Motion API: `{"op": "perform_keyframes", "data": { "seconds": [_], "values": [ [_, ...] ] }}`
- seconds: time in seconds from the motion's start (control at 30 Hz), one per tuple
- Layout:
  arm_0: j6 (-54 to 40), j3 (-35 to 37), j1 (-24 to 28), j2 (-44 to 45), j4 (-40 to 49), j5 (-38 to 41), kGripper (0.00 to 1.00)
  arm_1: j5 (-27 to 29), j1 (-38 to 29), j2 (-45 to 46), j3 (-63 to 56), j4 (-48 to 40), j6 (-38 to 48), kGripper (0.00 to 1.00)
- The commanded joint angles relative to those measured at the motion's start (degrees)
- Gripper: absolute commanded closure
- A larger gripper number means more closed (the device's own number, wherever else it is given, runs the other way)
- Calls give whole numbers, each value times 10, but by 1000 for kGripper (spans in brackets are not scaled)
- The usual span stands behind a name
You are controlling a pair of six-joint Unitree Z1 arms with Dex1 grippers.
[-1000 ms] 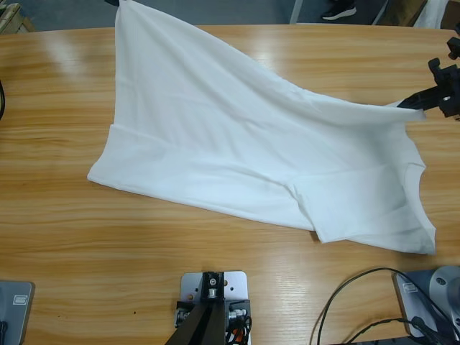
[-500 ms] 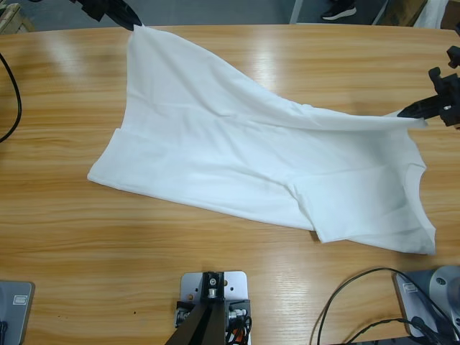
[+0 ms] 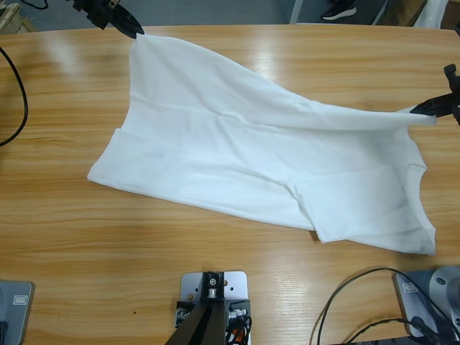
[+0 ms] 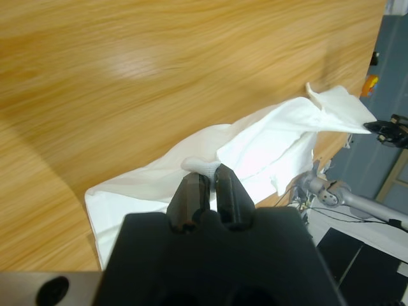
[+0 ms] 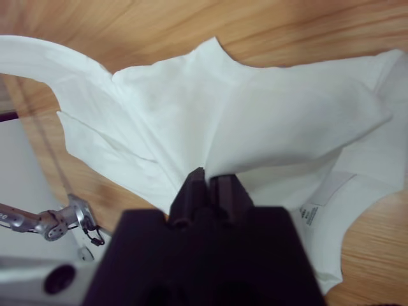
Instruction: Fold clothes
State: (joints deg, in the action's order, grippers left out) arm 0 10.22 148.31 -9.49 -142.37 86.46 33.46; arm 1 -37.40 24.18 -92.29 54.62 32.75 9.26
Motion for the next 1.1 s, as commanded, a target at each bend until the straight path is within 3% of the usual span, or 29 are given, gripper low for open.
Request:
{"op": "perform_keyframes", "data": {
  "seconds": [0.03, 0.6, 1.1],
  "values": [
    [-20, -34, 6, -19, 86, 8, 1000, -13, 6, 20, -14, 22, -17, 1000],
    [-44, -144, 10, 35, 86, 29, 1000, -22, 6, 18, -26, 91, -67, 1000],
    [-64, -186, 22, 38, 86, 28, 1000, 19, 6, -25, 30, 193, -87, 1000]
  ]
}}
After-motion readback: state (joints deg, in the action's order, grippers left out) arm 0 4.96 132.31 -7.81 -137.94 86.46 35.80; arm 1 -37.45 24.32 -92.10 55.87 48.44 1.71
